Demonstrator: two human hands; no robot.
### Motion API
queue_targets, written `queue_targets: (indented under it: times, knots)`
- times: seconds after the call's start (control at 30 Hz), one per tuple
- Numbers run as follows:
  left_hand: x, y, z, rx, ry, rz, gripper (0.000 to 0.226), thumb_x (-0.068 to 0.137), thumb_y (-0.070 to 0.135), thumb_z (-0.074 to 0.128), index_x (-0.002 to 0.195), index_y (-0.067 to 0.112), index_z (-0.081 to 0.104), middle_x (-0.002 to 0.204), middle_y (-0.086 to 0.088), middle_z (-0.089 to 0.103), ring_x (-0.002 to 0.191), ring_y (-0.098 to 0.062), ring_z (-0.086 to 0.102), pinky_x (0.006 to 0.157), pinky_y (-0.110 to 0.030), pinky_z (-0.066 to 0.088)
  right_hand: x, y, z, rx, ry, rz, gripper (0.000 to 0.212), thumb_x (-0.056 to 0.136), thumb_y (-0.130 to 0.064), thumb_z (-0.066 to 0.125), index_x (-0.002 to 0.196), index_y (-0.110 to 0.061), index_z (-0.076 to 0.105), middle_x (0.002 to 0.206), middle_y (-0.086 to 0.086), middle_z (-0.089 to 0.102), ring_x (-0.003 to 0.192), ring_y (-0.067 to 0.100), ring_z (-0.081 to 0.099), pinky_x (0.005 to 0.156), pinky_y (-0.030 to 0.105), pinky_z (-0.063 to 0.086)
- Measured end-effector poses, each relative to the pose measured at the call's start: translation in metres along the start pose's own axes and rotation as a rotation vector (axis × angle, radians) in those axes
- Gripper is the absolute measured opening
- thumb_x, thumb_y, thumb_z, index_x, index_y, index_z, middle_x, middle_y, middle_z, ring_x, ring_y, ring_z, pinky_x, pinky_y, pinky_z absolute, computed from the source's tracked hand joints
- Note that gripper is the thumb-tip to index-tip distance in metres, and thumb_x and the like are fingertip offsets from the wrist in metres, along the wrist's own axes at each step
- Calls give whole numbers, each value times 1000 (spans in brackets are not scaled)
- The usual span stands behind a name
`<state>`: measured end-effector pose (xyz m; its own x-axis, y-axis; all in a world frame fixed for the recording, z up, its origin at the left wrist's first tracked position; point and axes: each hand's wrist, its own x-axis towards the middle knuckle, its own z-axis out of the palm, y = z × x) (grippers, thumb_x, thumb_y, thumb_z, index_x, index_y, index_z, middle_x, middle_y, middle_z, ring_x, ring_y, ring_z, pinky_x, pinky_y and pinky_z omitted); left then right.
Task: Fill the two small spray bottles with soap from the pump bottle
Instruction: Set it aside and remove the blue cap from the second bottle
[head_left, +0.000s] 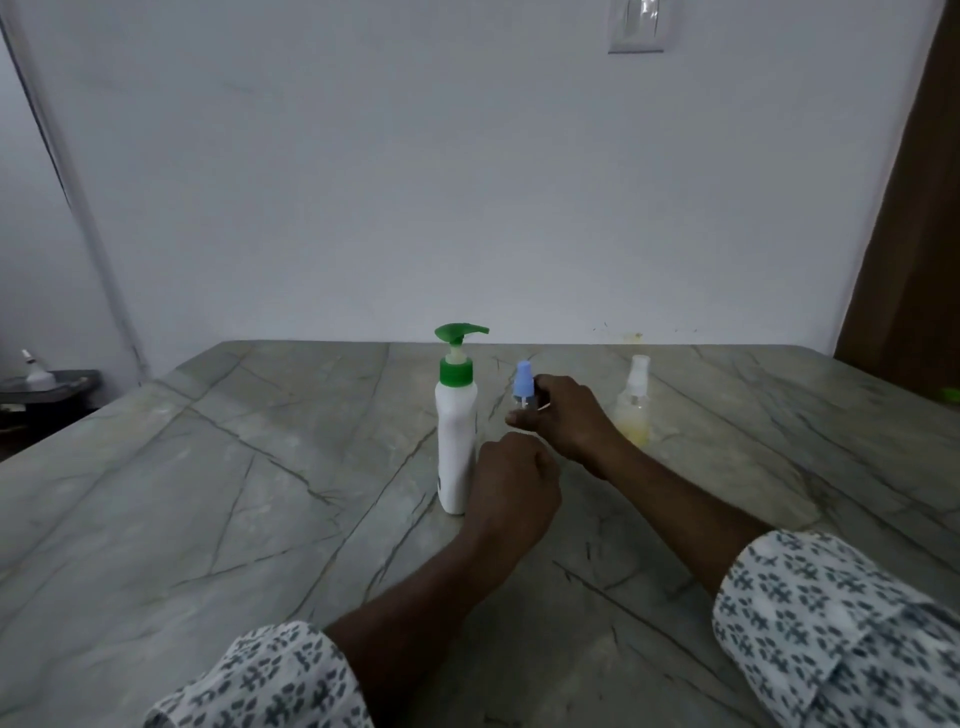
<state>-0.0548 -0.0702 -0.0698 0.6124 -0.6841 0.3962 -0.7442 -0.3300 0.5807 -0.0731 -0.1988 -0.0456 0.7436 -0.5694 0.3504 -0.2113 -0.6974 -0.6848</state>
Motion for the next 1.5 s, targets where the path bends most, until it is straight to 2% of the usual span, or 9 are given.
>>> queue_targets:
  times: [0.1, 0.3, 0.47, 0.83, 0.93, 1.07, 1.2, 1.37, 1.5]
  knots:
    - [0, 0, -3, -110, 108, -65, 12, 92, 16, 62, 102, 12, 66, 93, 0, 70, 76, -10, 62, 66, -20, 49, -8, -3, -14, 89, -3, 5, 20, 80, -27, 78, 89, -13, 67, 87, 5, 70, 79, 27, 68, 73, 42, 57]
    - [1, 2, -3, -294, 0, -172, 74, 73, 41, 84, 133, 17, 48, 117, 0, 64, 101, -14, 64, 82, -22, 53, -49, -3, -46, 172, -26, -14, 26, 74, -28, 84, 95, -17, 74, 90, 1, 73, 79, 19, 71, 75, 39, 60]
    - [-4, 7, -2, -269, 28, -87, 33, 69, 33, 87, 76, 28, 56, 68, 13, 63, 58, 2, 57, 49, -6, 38, -70, 5, -39, 133, -31, -40, 31, 73, -36, 84, 97, -19, 74, 94, -4, 74, 83, 13, 70, 78, 40, 58]
    - [-2, 9, 7, -230, -1, -118, 33, 67, 32, 87, 80, 19, 60, 69, 9, 61, 58, -3, 55, 52, -15, 38, -65, -1, -44, -31, 156, -147, 31, 78, -32, 81, 63, -20, 56, 58, -10, 52, 53, 0, 52, 54, 7, 37]
    - [-2, 10, 6, -229, -10, -131, 34, 67, 31, 88, 75, 19, 56, 70, 5, 62, 61, -8, 56, 53, -19, 38, -65, -3, -48, -51, 72, -164, 26, 83, -30, 76, 77, -6, 66, 65, 0, 57, 56, 7, 49, 54, 11, 36]
    - [-4, 11, 3, -220, -23, -129, 39, 69, 29, 87, 67, 24, 48, 64, 9, 55, 55, -2, 48, 47, -12, 29, -66, -1, -57, 32, -54, -144, 13, 90, -24, 68, 101, -17, 71, 95, 2, 65, 85, 17, 61, 77, 34, 49]
    - [-4, 12, 3, -232, -18, -129, 39, 68, 29, 88, 67, 24, 49, 63, 10, 55, 54, -1, 48, 46, -11, 29, -69, -6, -52, 138, -67, -40, 70, 91, -25, 68, 150, -25, 30, 108, 5, 61, 104, 16, 59, 89, 25, 42]
    - [-4, 10, 4, -241, -21, -136, 32, 69, 30, 87, 80, 20, 58, 74, 6, 63, 63, -4, 56, 53, -16, 36, -67, -1, -57, 326, -41, -34, 77, 96, -6, 56, 156, -29, 14, 109, -1, 70, 109, 9, 63, 103, 29, 43]
    - [-4, 11, 5, -236, -21, -124, 31, 70, 31, 86, 80, 22, 58, 74, 7, 63, 62, -3, 56, 52, -13, 34, -70, -6, -56, 357, -46, -14, 82, 91, -18, 67, 154, -30, 16, 109, 1, 63, 100, 0, 61, 91, 16, 46]
